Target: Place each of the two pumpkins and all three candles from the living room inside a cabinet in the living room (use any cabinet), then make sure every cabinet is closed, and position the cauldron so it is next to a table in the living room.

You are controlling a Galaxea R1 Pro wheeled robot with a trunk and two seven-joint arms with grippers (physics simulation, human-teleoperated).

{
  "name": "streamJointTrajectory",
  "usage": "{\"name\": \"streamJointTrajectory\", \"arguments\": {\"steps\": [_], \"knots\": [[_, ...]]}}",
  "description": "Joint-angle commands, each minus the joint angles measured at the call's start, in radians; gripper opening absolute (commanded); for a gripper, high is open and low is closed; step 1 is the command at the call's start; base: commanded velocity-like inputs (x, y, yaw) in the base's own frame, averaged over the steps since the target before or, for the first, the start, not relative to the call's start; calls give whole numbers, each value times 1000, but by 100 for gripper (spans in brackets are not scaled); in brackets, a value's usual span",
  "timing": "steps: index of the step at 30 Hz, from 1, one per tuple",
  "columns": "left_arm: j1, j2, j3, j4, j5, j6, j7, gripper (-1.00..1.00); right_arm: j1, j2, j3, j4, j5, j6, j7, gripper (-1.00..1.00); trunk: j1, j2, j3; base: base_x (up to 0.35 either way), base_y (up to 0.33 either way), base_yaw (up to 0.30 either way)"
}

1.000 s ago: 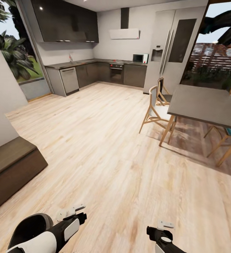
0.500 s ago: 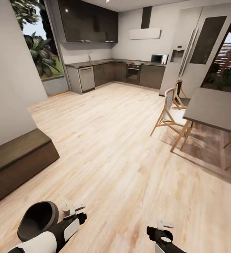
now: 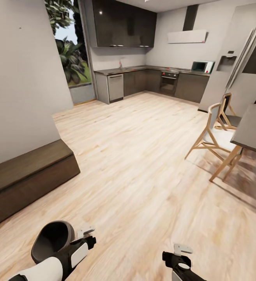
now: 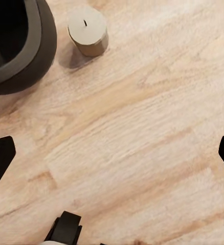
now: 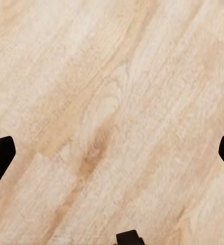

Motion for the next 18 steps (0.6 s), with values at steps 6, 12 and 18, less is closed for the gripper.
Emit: {"name": "streamJointTrajectory", "arguments": {"steps": [6,12,18], "knots": [[0,0,-8,-2,4,4,7,100,0,0,8,0,-11,-4,-4,100,1,0,-1,317,-23,294],[0,0,-8,-2,4,4,7,100,0,0,8,0,-11,-4,-4,100,1,0,-1,314,-124,294],[0,0,-8,-2,4,4,7,100,0,0,8,0,-11,-4,-4,100,1,0,-1,276,-219,286]]}}
